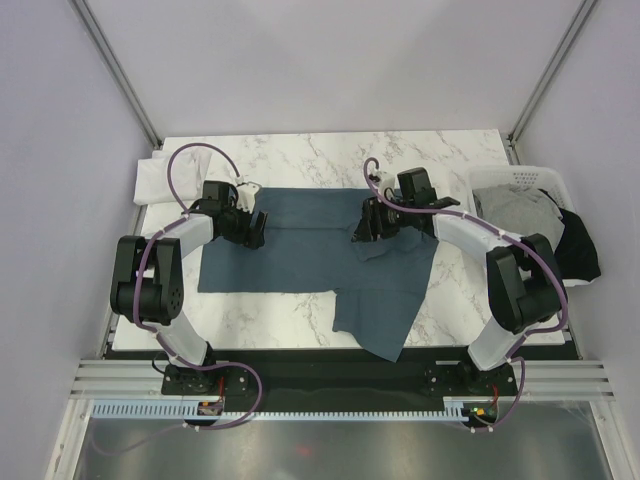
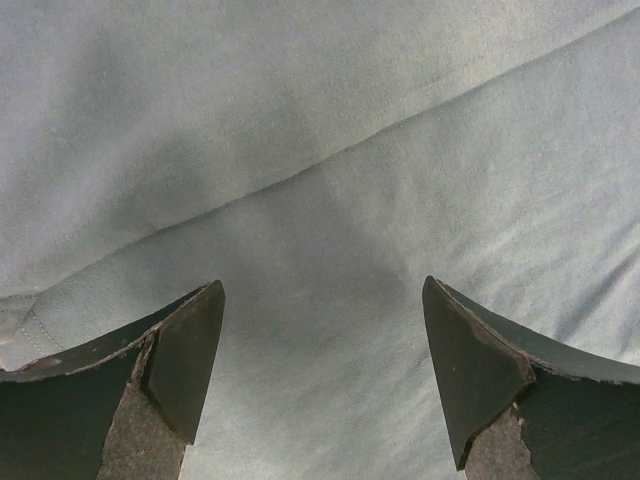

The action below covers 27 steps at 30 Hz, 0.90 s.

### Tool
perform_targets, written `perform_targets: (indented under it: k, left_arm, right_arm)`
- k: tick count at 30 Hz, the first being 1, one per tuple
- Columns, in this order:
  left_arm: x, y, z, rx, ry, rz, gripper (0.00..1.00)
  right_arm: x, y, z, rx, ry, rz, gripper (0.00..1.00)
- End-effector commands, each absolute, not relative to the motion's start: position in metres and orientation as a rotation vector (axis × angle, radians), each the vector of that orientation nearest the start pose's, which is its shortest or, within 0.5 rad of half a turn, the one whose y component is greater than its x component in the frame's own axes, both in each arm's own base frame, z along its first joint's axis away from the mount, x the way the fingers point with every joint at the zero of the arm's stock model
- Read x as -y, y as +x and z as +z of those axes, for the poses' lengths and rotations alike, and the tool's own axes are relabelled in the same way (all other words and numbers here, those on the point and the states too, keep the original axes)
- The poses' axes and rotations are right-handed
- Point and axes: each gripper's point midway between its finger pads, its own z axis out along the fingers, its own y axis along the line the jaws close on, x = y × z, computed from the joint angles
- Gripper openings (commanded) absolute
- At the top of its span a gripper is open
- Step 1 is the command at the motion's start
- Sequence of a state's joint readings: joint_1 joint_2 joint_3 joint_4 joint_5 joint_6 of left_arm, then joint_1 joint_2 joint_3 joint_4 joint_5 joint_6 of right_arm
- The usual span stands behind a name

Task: Fold and stack the t-shirts
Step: Fold the tshirt

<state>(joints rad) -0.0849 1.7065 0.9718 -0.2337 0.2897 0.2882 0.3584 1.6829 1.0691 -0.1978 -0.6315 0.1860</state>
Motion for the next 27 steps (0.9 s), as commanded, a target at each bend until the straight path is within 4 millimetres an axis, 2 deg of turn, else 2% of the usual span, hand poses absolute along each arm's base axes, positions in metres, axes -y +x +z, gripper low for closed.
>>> perform_targets:
  k: [1, 6, 9, 10, 14, 19, 23, 24, 27]
  left_arm:
    - [0.070, 0.388, 0.037, -2.409, 0.561, -0.272, 0.87]
    - [0.071, 0.389, 0.039, -2.405, 0.560, -0.280, 0.87]
    - [0.071, 0.389, 0.039, -2.405, 0.560, -0.280, 0.87]
    - [0.071, 0.389, 0.040, -2.404, 0.558, -0.280, 0.87]
    - [0.071, 0.388, 0.039, -2.407, 0.557, -0.279, 0.87]
    - [0.071, 0.389, 0.042, -2.404, 0.556, -0.274, 0.87]
    - [0.071, 0.389, 0.042, -2.406, 0.554, -0.275, 0.88]
    - [0.070, 0.388, 0.041, -2.410, 0.556, -0.274, 0.87]
    - [0.070, 0.387, 0.041, -2.410, 0.556, -0.269, 0.87]
  right_arm:
    - [-0.248, 0.348, 0.145, -2.248, -0.654, 0.969, 0.59]
    - [-0.213, 0.355, 0.142, -2.267, -0.629, 0.841, 0.60]
    - [-0.178, 0.359, 0.122, -2.303, -0.588, 0.791, 0.60]
    - [-0.159, 0.362, 0.114, -2.321, -0.540, 0.789, 0.59]
    - [-0.129, 0.363, 0.094, -2.352, -0.488, 0.806, 0.56]
    - [-0.111, 0.367, 0.078, -2.371, -0.465, 0.810, 0.54]
    - [-0.112, 0.368, 0.065, -2.392, -0.472, 0.847, 0.54]
    - [-0.104, 0.371, 0.063, -2.393, -0.440, 0.857, 0.53]
    - [-0.098, 0.373, 0.058, -2.400, -0.411, 0.879, 0.53]
